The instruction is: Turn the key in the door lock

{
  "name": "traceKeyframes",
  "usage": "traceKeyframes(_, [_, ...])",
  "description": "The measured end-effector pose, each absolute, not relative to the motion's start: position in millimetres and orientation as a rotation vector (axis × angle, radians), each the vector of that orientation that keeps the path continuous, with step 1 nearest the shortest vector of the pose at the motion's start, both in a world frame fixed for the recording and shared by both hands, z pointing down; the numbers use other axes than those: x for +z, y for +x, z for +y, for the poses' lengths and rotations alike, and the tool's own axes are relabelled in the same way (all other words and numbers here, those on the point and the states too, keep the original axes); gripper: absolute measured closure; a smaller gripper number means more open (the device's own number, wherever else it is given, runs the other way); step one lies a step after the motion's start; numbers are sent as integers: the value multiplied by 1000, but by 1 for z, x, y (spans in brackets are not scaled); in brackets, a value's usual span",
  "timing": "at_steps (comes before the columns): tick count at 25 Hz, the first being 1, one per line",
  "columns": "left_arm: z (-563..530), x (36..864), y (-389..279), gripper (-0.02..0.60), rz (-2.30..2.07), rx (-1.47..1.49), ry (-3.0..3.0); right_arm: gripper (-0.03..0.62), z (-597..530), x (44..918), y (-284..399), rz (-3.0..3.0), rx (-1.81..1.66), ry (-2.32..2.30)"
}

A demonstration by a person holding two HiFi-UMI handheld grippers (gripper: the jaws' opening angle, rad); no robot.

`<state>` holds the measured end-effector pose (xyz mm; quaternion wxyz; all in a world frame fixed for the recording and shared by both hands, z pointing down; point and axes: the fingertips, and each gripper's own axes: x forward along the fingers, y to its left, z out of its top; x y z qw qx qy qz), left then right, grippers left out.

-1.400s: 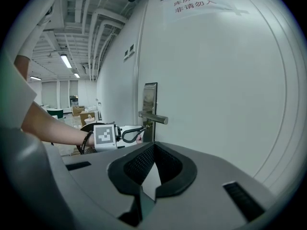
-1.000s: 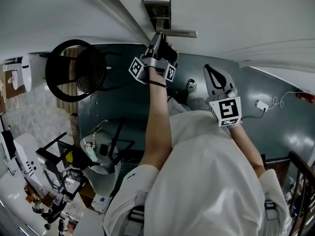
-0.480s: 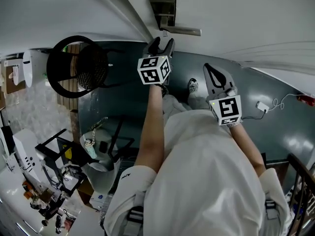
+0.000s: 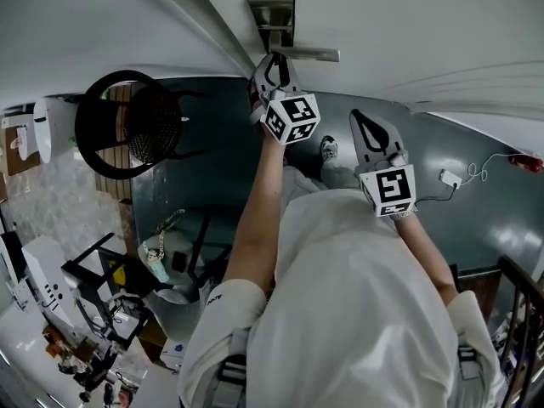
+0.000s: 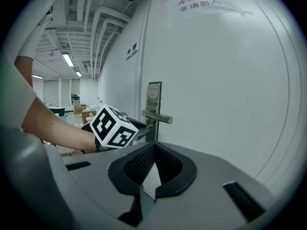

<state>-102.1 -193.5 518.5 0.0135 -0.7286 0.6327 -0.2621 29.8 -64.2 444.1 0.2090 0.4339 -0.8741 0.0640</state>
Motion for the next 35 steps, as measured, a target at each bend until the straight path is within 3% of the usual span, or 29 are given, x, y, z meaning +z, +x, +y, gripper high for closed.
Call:
traceKeyframes(8, [-194, 515, -112, 500, 2320, -235, -2679, 602, -68, 443, 30, -2414, 177, 1237])
traceKeyframes(13, [-193, 516, -114, 497, 2339, 15, -2862, 602, -66, 446, 31, -2412, 175, 1235])
traceKeyframes(19, [-193, 518, -118, 495, 2342, 551, -3109, 602, -66, 443, 26, -2421, 181, 1222])
traceKeyframes(21, [-193, 520, -120, 498, 2304, 876, -3202, 602, -67, 444, 25, -2426, 182, 1215])
traceKeyframes(22, [-193, 520, -120, 546, 2265, 1089, -3243, 602, -67, 445, 24, -2428, 181, 1210])
traceKeyframes(23, [-193, 518, -119, 552, 2218, 1277, -3267, 602, -67, 445, 24, -2429, 179, 1205])
traceKeyframes(27, [-193, 517, -120, 551, 2026, 1777, -3287, 602, -67, 445, 24, -2431, 178, 1195])
traceKeyframes(35, [-188, 526, -121, 523, 1363, 3373, -2761, 602, -62, 448, 25, -2434, 175, 1183])
